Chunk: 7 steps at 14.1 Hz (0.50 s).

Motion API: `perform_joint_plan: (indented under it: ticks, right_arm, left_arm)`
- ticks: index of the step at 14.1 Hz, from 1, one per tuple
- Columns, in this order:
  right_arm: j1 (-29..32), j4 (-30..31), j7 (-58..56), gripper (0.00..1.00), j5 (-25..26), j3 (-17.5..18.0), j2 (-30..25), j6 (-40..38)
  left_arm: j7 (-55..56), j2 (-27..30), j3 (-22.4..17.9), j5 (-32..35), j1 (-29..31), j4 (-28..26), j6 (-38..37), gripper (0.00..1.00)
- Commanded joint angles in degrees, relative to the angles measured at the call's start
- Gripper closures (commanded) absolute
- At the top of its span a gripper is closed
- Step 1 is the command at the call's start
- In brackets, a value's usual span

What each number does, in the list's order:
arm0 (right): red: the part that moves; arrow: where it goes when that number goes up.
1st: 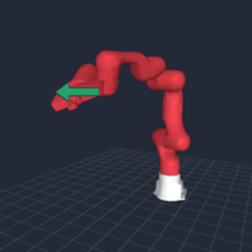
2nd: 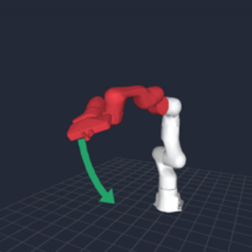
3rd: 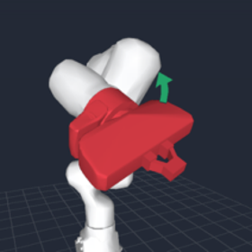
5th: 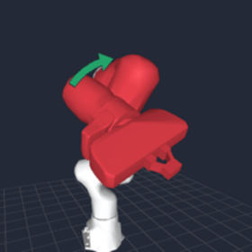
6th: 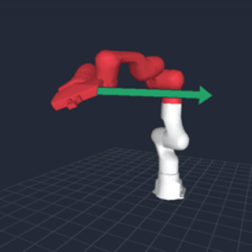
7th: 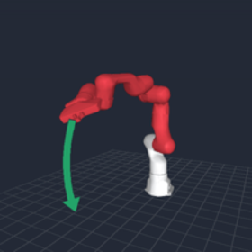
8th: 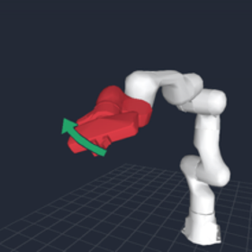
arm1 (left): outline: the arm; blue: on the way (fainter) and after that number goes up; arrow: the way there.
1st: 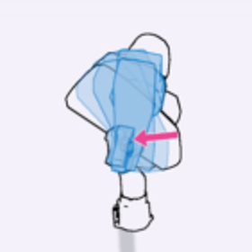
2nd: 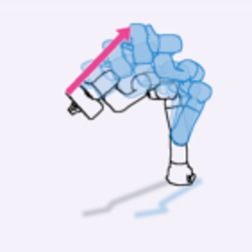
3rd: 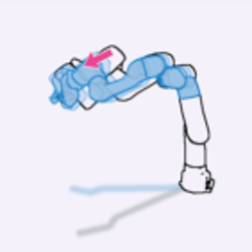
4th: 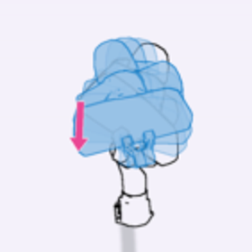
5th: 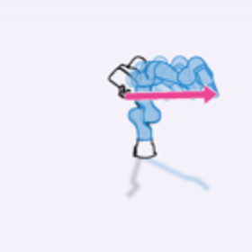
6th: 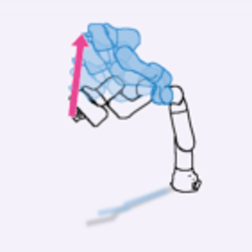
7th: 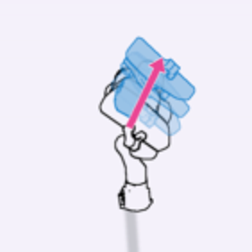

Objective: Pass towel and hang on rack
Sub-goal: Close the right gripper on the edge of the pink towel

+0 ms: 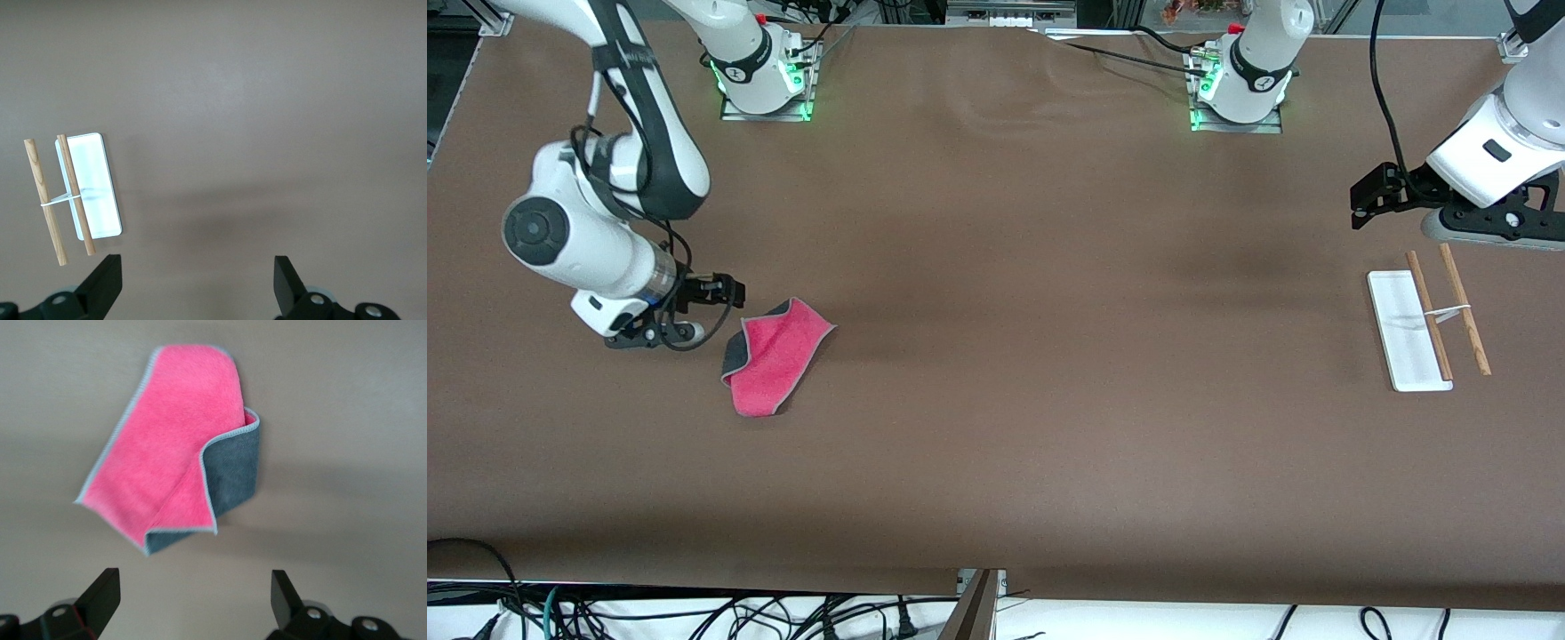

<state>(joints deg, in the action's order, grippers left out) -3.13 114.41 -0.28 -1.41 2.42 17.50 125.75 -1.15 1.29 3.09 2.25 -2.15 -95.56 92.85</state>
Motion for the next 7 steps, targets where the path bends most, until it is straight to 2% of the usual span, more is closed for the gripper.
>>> perform_joint_plan:
  ticks: [1, 6, 7]
  right_arm:
    - [1.2, 0.02, 0.46, 0.01, -2.97, 0.13, 5.16, 5.01]
    - [1.2, 0.02, 0.46, 0.02, -4.75, 0.31, 9.3, 8.81]
    - [1.2, 0.11, 0.46, 0.05, -4.75, 0.31, 9.39, 8.81]
  left_arm:
    - [0.63, -0.41, 0.16, 1.62, -0.05, 1.16, -1.09, 0.0]
    - [0.71, -0.32, 0.25, 1.62, -0.05, 1.16, -1.45, 0.0]
    - [0.71, -0.41, 0.25, 1.62, -0.05, 1.16, -1.45, 0.0]
